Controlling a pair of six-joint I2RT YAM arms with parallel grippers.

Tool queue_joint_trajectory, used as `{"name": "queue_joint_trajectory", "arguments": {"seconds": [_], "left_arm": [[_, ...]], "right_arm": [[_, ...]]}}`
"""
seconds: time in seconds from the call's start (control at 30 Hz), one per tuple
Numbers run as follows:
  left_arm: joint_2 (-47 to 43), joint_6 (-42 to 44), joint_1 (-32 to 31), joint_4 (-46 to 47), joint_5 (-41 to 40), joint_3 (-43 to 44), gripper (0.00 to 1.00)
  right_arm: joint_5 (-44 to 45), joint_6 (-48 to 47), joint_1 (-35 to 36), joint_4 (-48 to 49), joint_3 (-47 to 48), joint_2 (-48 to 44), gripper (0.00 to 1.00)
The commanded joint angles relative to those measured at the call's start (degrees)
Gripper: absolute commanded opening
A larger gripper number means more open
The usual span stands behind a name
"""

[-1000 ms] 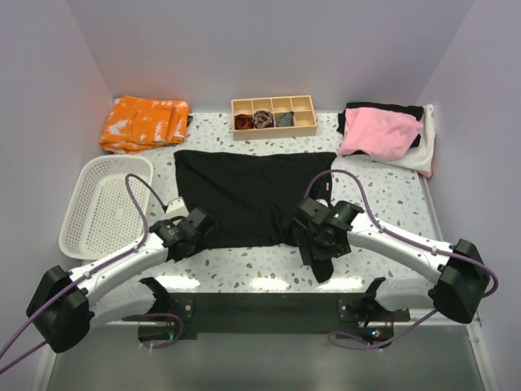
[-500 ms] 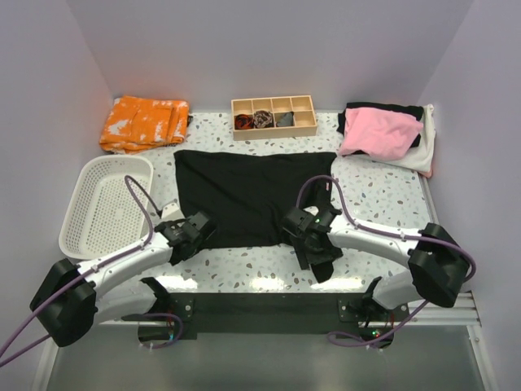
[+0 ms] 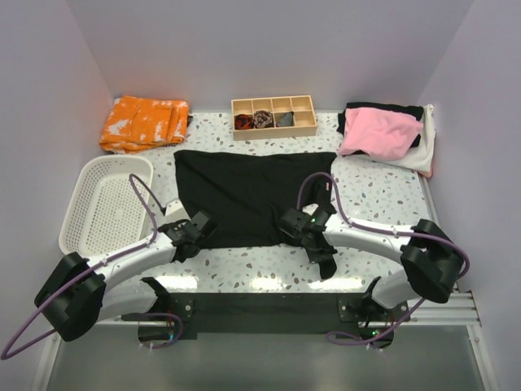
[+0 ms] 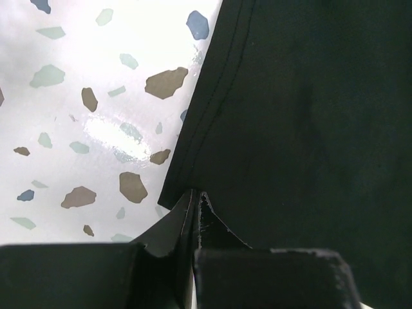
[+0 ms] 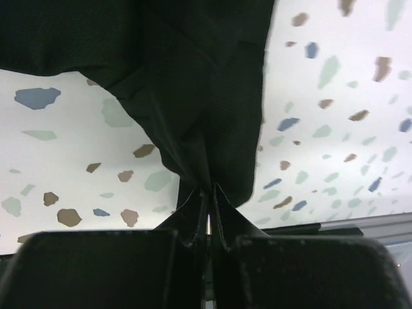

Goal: Fold and stack the t-shirts
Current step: Flatten out the tshirt

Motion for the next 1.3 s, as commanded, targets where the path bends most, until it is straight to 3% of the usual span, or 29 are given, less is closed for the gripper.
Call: {"name": "queue_joint_trajectory", "arguments": {"seconds": [0.0, 0.37, 0.57, 0.63, 0.67, 0.7, 0.73, 0.8, 1.13, 1.27], "left_arm": [[-1.15, 2.11, 1.05, 2.75, -3.69, -0.17, 0.0], [-7.31, 9.67, 10.36, 0.99, -2.64, 1.41, 0.0], [-8.36, 11.17, 10.98, -0.69, -3.61, 3.35, 0.0], [-8.01, 12.22, 11.07, 0.02, -3.52, 3.26, 0.0], [-7.23, 12.66, 10.99, 0.37, -3.08, 3.26, 0.0], [-6.87, 13.36, 11.07, 0.89, -2.73, 3.35, 0.0], [-6.35, 14.15, 11.07, 1.33, -2.55, 3.35, 0.0], [-5.2, 14.86, 11.07, 1.95, -1.85, 3.43, 0.07], [-2.92, 17.15, 11.07, 7.66, 4.92, 1.33, 0.32], [-2.74, 17.85, 11.16, 8.37, 5.36, 0.8, 0.67]], "right_arm": [[7.65, 5.94, 0.39, -9.1, 4.2, -6.65, 0.0], [14.68, 18.42, -4.09, -25.46, 5.53, -11.23, 0.0], [11.35, 18.17, -9.19, -25.75, 0.53, -11.67, 0.02], [10.47, 18.17, -9.19, -25.13, 0.08, -11.32, 0.21], [10.38, 18.17, -9.54, -25.91, 0.6, -10.88, 0.36], [10.73, 18.35, -9.55, -26.35, 0.86, -10.53, 0.57], [10.99, 18.61, -9.55, -26.44, 0.87, -10.44, 0.62], [9.25, 17.91, -9.55, -24.61, 0.6, -11.23, 0.77], [-1.31, 18.26, -13.24, -16.86, -6.6, -21.06, 0.82], [-4.3, 18.26, -15.34, -15.72, -7.74, -22.92, 0.83]]}}
